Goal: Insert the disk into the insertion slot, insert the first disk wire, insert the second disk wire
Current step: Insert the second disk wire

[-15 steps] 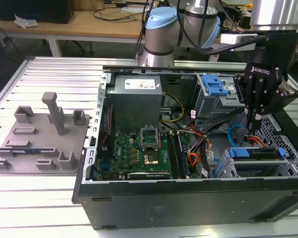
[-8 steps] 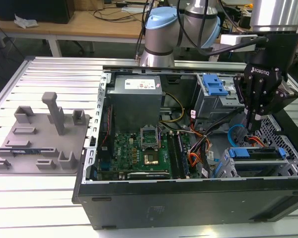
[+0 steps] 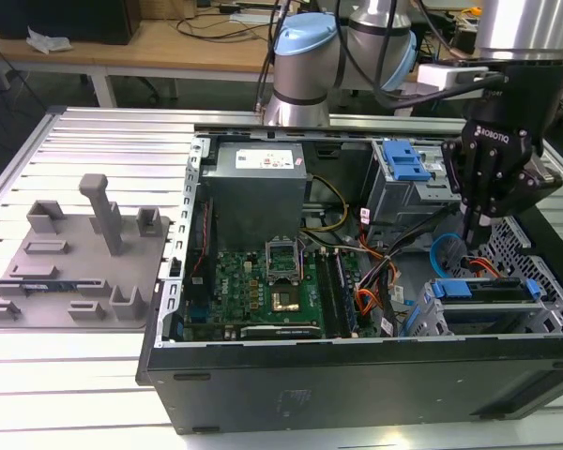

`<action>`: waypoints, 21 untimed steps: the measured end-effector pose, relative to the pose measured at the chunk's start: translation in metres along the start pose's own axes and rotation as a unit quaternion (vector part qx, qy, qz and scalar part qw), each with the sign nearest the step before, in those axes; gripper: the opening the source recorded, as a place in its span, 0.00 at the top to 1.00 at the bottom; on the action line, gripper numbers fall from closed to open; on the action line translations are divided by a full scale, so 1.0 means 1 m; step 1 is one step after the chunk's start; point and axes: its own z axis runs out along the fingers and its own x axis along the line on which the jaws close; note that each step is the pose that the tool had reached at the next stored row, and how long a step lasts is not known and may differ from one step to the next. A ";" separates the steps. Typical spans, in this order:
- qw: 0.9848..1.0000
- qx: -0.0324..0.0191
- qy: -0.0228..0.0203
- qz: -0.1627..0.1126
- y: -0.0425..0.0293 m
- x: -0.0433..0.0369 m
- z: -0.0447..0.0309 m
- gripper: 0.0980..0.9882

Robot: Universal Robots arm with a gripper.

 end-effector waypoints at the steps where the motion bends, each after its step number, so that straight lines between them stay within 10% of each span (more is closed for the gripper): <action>1: 1.000 0.001 -0.007 0.001 0.0001 0.0004 -0.0001 0.93; 4: 1.000 0.004 -0.027 0.004 0.0003 0.0016 -0.0002 0.93; 6: 0.999 0.000 -0.031 0.022 0.0002 0.0015 -0.0001 0.93; 21: 0.991 -0.031 -0.033 0.127 -0.0039 0.0022 0.0009 0.93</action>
